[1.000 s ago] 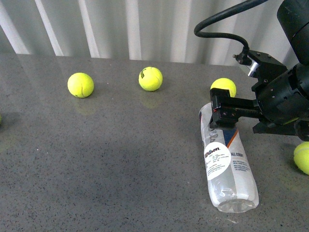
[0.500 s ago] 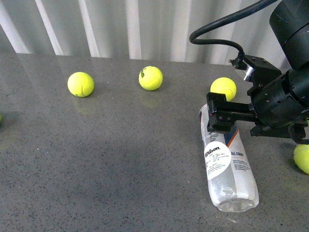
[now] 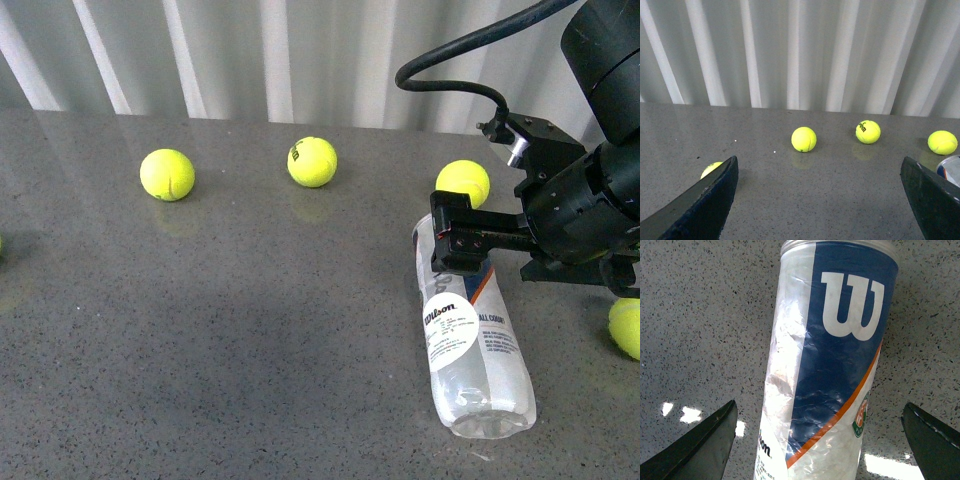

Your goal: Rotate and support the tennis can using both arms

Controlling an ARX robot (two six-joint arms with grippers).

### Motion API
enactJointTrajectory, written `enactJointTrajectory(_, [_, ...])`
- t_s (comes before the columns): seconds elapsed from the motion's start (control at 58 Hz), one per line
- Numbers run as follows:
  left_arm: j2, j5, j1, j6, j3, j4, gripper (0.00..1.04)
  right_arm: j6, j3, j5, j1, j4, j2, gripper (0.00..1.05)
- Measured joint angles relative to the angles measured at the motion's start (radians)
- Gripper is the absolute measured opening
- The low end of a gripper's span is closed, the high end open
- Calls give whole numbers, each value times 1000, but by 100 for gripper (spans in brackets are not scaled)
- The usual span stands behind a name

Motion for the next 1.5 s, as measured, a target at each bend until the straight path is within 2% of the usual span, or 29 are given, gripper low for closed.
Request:
enactJointTrajectory(0.897, [0, 0, 0, 0, 0, 0, 98, 1, 0, 0, 7, 24, 39, 98])
enactJointTrajectory(1.5, [0, 0, 0, 0, 0, 0, 98, 13, -43, 23, 32, 153, 100, 98])
